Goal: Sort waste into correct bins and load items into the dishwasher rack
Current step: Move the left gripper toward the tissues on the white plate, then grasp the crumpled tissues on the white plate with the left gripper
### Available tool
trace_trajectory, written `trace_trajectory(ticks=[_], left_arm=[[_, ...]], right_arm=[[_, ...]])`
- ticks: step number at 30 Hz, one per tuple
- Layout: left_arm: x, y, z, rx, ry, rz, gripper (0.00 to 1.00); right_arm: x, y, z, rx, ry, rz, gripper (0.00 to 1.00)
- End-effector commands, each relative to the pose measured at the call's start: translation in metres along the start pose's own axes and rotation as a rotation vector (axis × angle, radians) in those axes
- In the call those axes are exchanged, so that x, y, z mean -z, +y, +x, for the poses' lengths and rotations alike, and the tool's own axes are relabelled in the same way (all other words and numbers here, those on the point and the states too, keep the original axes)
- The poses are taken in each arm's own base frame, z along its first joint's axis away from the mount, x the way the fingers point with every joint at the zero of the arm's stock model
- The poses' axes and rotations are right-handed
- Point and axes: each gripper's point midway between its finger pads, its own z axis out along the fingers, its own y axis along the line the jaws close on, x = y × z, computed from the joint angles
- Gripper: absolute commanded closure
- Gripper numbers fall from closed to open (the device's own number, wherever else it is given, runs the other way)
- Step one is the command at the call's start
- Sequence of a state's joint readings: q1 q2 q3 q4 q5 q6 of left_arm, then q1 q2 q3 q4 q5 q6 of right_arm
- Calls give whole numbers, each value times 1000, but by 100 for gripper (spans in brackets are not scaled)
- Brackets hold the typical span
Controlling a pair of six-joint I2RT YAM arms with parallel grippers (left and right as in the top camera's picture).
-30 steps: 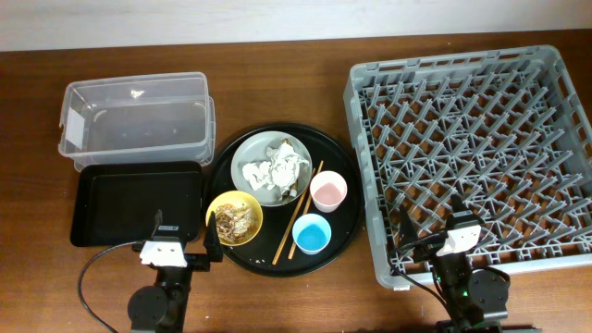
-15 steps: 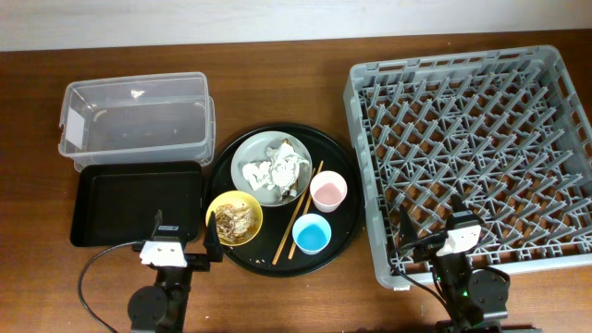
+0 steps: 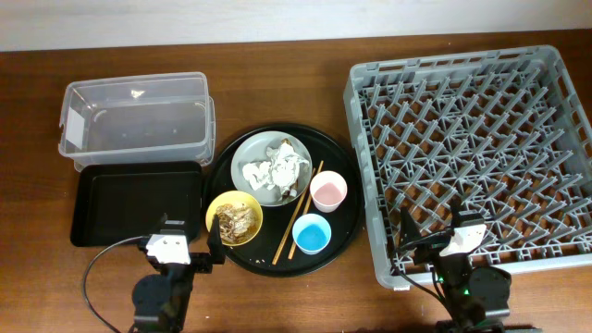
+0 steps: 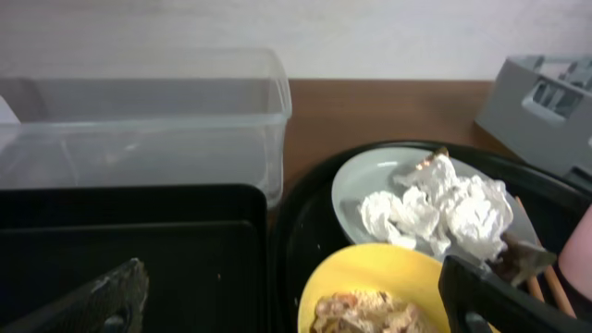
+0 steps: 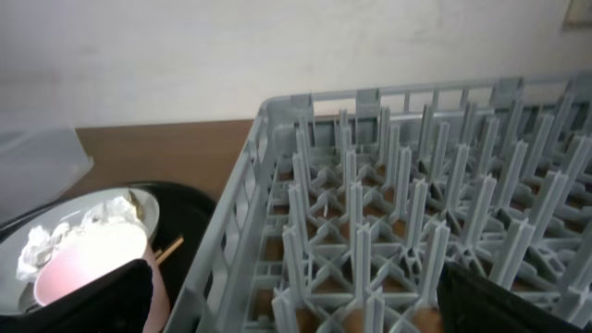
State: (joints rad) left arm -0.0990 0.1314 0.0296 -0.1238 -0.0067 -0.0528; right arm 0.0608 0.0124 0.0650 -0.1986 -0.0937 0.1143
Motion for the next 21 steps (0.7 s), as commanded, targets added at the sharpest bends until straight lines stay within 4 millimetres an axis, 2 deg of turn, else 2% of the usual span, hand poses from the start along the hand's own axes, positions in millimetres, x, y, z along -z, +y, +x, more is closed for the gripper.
trace_trajectory(ticks=[1,5,11,15,17,19,21], left_arm=[[7,-5,-13,10,60,24,1],[5,-9,-27,12,150,39,1],[-14,-14,-49,20,373,45,1],[-28,-19,-55,35,598,59,1],[-27,-19,-58,40,738,49,1],[-21,-20,-69,43,800,45,1],[-21,-22,-77,47,788,55,1]], right_arm=[[9,3,-11,-28,31,0,1],[19,6,-20,-37,121,6,1],[18,8,-35,-56,319,29,1],[16,7,-28,-80,588,65,1],[20,6,-23,-95,764,90,1],[24,5,-21,-94,907,107,1],[24,6,-21,-87,1008,110,1]])
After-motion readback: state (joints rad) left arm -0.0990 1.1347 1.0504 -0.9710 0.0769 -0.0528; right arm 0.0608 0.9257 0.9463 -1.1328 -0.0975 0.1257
